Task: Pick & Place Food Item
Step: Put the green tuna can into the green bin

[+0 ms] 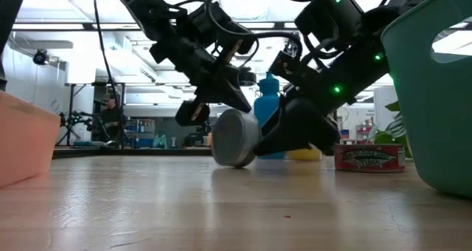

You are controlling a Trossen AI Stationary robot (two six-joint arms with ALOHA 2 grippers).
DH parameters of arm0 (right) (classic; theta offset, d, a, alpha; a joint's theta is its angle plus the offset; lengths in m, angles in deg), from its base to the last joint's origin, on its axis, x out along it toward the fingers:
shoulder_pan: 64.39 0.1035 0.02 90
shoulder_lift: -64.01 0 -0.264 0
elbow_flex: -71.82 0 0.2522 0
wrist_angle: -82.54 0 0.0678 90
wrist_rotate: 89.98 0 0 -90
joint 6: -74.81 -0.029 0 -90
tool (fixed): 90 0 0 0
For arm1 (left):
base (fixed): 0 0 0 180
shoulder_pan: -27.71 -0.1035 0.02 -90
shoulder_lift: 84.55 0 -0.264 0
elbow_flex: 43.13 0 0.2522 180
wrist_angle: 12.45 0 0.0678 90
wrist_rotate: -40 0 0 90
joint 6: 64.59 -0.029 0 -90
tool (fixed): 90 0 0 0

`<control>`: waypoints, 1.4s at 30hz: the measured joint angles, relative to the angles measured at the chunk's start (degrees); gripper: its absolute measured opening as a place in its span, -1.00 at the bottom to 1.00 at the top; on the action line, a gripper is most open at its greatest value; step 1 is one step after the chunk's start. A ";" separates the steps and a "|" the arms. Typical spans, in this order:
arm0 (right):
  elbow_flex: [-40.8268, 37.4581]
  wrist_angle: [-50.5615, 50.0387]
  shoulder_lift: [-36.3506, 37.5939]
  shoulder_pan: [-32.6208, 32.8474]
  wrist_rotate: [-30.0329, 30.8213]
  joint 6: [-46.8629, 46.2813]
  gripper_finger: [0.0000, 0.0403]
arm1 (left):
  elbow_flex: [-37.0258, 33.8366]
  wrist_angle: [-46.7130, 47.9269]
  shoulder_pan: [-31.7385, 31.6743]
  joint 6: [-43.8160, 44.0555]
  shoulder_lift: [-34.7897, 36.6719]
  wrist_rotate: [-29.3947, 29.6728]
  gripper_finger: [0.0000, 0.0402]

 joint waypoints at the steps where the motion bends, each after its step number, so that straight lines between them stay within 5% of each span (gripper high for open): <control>1: 0.21 0.01 0.03 0.00 0.03 0.03 0.78 | 0.00 0.13 0.07 0.00 0.00 -0.16 -0.99; 42: 0.69 -0.68 0.19 0.04 -0.39 -1.00 0.78 | -0.13 1.40 1.26 0.02 -0.09 -1.90 -0.99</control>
